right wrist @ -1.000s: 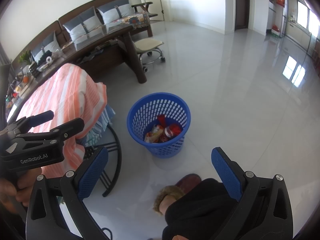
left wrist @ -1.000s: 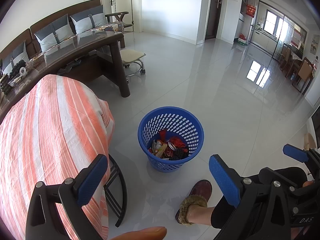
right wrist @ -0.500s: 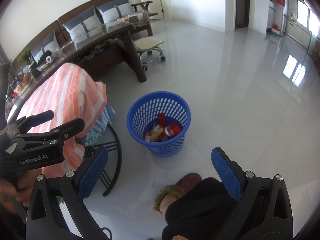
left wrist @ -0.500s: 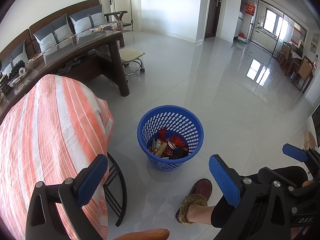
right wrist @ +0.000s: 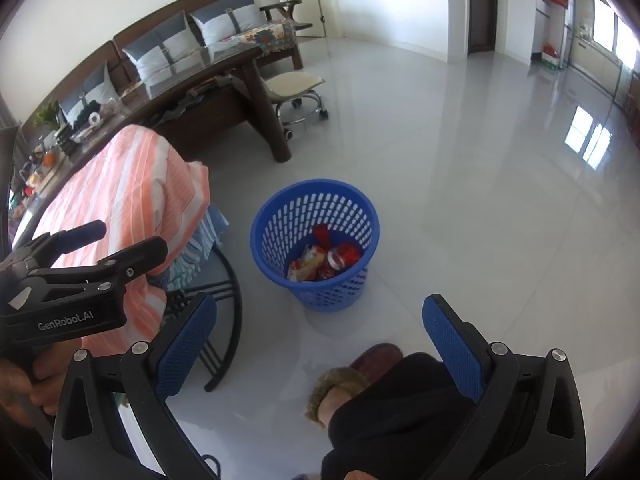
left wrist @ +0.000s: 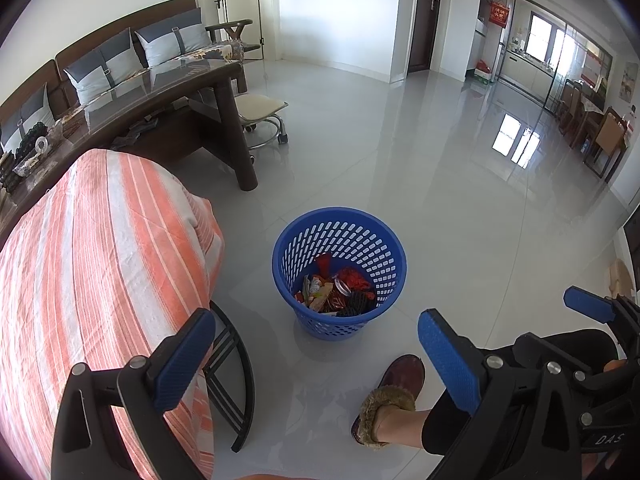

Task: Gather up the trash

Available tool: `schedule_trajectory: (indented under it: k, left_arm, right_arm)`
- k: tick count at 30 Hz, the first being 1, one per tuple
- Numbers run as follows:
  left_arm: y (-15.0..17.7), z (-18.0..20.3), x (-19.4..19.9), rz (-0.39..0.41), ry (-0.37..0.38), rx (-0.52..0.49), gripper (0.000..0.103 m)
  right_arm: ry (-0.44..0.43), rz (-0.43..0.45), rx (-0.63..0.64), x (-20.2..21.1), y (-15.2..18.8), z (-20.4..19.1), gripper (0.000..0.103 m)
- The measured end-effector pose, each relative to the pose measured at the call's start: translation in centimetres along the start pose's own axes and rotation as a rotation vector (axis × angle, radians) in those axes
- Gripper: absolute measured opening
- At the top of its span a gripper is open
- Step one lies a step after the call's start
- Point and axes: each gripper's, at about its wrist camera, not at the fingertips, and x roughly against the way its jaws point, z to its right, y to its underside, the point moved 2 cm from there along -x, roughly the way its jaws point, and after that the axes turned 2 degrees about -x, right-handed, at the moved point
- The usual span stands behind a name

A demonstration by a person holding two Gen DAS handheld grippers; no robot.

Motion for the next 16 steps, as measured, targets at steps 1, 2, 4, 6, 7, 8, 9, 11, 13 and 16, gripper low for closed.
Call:
schedule_trajectory:
  k: [1,2,4,6,7,8,9,11,13,16]
  left_arm:
    - [-0.15,-0.03,-0.06,-0.001,0.0,0.0,0.103]
    - [-0.18,-0.04,-0.08,-0.002,0.0,-0.001,0.103]
    - [-0.21,0.11,-0.16,-0.005,-0.002,-0.004,0.103]
    - [-0.21,0.19,-0.24,-0.007,-0.001,-0.009,0.103]
    - [-0.16,0.23,-0.22,-0.003,0.001,-0.01,0.103]
    - [-0.13,0.29,-0.17,0.0,0.005,-0.011,0.103]
    - [-0.11,0.34,-0.14,0.001,0.004,-0.011,0.103]
    - [-0.11,0.28,-0.16,0.0,-0.003,-0.004,0.103]
    - [-0.12,0.15,-0.19,-0.003,-0.01,-0.001,0.102]
    - [-0.1,-0.28,0.17,0.0,-0.021,0.004,0.102]
  right_arm:
    - [0.0,-0.001,-0.001,-0.01,0.04,0.02,0.103]
    - [0.0,-0.001,-0.001,-0.02,0.03,0.03,0.103]
    - [0.0,-0.003,-0.002,-0.08,0.07,0.08,0.103]
    - [0.001,-0.005,-0.005,-0.15,0.03,0.17,0.103]
    - [0.001,-0.006,-0.006,-0.19,0.01,0.2,0.103]
    - [0.001,-0.007,-0.007,-0.22,-0.05,0.27,0.103]
    - [0.001,-0.008,-0.009,-0.29,-0.14,0.28,0.103]
    - [0.001,-0.01,-0.012,-0.32,-0.08,0.28,0.103]
    - [0.002,-0.012,-0.014,-0.4,-0.09,0.28,0.103]
    - [0.006,-0.017,-0.014,-0.55,-0.13,0.25,0.103]
